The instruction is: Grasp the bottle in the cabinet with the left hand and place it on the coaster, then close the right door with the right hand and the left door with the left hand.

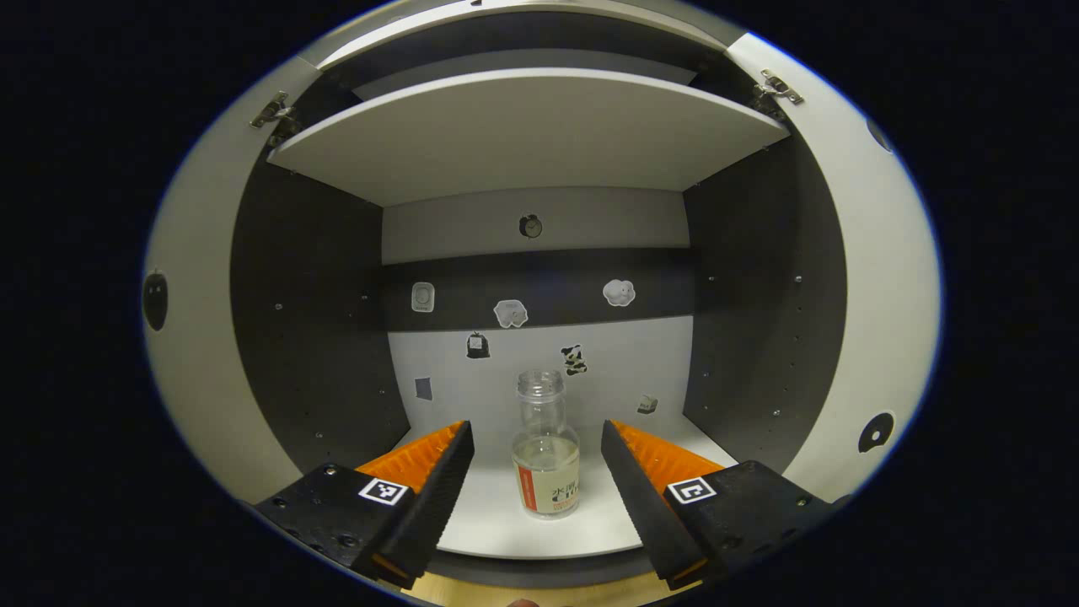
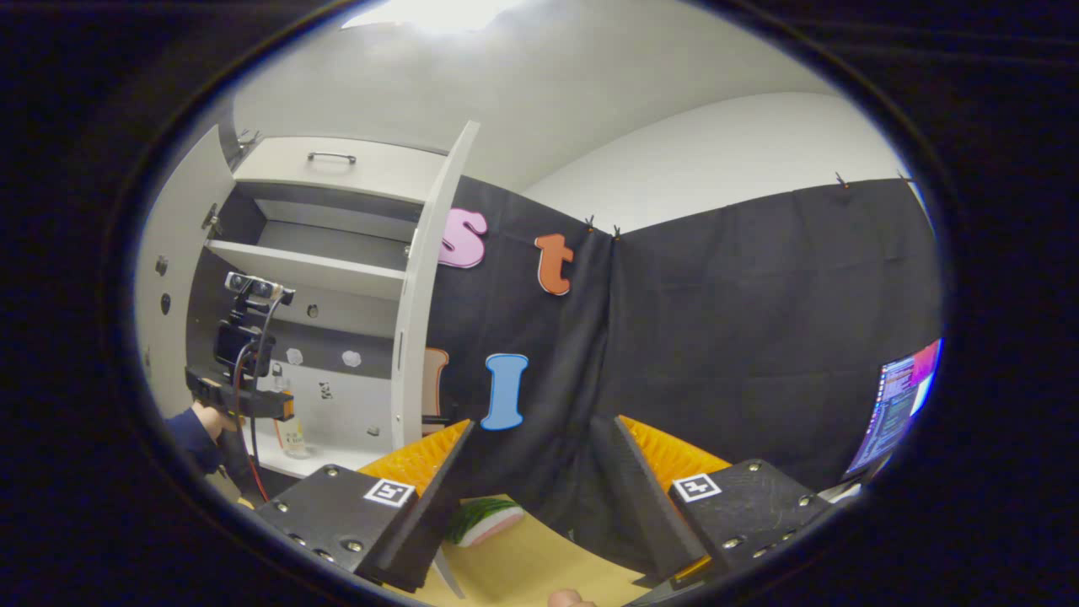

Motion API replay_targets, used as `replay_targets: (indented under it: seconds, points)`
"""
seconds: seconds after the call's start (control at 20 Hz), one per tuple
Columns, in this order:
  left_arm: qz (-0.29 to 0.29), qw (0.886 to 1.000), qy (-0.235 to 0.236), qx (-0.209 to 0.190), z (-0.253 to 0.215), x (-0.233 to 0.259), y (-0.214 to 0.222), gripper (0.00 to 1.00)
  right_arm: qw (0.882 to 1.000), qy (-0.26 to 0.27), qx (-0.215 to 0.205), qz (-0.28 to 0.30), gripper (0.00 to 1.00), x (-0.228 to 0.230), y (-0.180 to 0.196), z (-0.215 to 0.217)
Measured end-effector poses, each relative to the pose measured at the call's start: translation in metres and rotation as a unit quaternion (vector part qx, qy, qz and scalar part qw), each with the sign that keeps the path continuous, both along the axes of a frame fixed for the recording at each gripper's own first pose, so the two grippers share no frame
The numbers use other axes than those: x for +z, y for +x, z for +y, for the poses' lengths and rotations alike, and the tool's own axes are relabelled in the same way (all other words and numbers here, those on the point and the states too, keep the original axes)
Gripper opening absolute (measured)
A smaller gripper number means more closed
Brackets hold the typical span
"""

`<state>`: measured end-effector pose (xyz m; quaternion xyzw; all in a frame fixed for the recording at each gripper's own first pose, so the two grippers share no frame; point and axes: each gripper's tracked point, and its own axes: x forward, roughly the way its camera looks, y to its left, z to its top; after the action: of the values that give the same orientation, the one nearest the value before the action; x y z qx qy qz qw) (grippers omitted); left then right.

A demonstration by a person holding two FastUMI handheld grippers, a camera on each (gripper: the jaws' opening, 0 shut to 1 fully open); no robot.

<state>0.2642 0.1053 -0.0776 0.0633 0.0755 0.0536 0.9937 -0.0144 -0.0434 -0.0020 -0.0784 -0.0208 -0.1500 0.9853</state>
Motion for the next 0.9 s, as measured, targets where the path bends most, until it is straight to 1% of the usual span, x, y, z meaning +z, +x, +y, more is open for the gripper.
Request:
replay_targets:
  seconds: [0.1, 0.25, 0.3, 0.4, 0.45, 0.5, 0.55, 0.6, 0.7, 0.75, 0.8, 0.85, 0.9]
  points:
    - [-0.003, 1.0, -0.001, -0.002, 0.002, 0.001, 0.017, 0.94, 1.0, -0.011, -0.02, 0.006, 0.95, -0.004, -0.006, -0.006]
    - [-0.006, 1.0, -0.008, 0.001, 0.005, 0.0, 0.038, 0.93, 0.999, -0.026, -0.046, 0.012, 0.96, -0.005, -0.013, -0.011]
    - [-0.006, 1.0, -0.011, 0.001, 0.005, -0.001, 0.043, 0.92, 0.998, -0.028, -0.05, 0.015, 0.93, -0.007, -0.01, -0.012]
    - [-0.004, 1.0, -0.005, -0.001, 0.005, -0.003, 0.055, 0.83, 0.998, -0.027, -0.057, 0.02, 0.93, -0.011, -0.012, -0.014]
    - [0.0, 1.0, 0.003, 0.001, 0.008, -0.006, 0.056, 0.82, 0.998, -0.027, -0.059, 0.023, 0.96, -0.012, -0.013, -0.014]
    - [0.002, 1.0, 0.006, 0.0, 0.008, -0.008, 0.06, 0.74, 0.997, -0.028, -0.062, 0.025, 0.93, -0.012, -0.015, -0.015]
    - [0.005, 1.0, 0.005, -0.001, 0.008, -0.012, 0.065, 0.69, 0.997, -0.029, -0.064, 0.027, 0.93, -0.012, -0.015, -0.015]
    - [0.01, 1.0, 0.0, 0.002, 0.009, -0.015, 0.065, 0.63, 0.997, -0.03, -0.066, 0.028, 0.96, -0.012, -0.016, -0.016]
    - [0.003, 1.0, -0.005, -0.003, 0.008, -0.013, 0.068, 0.53, 0.997, -0.029, -0.067, 0.029, 0.95, -0.014, -0.017, -0.015]
    - [0.005, 1.0, -0.009, -0.004, 0.007, -0.014, 0.067, 0.51, 0.997, -0.027, -0.066, 0.029, 0.93, -0.014, -0.016, -0.015]
    - [0.004, 1.0, -0.011, -0.006, 0.007, -0.013, 0.068, 0.46, 0.997, -0.025, -0.065, 0.029, 0.93, -0.016, -0.016, -0.014]
    - [0.006, 1.0, -0.013, -0.011, 0.005, -0.014, 0.065, 0.45, 0.997, -0.022, -0.063, 0.029, 0.93, -0.016, -0.015, -0.013]
    - [0.007, 1.0, -0.016, -0.016, 0.004, -0.013, 0.064, 0.46, 0.997, -0.02, -0.062, 0.029, 0.93, -0.017, -0.015, -0.012]
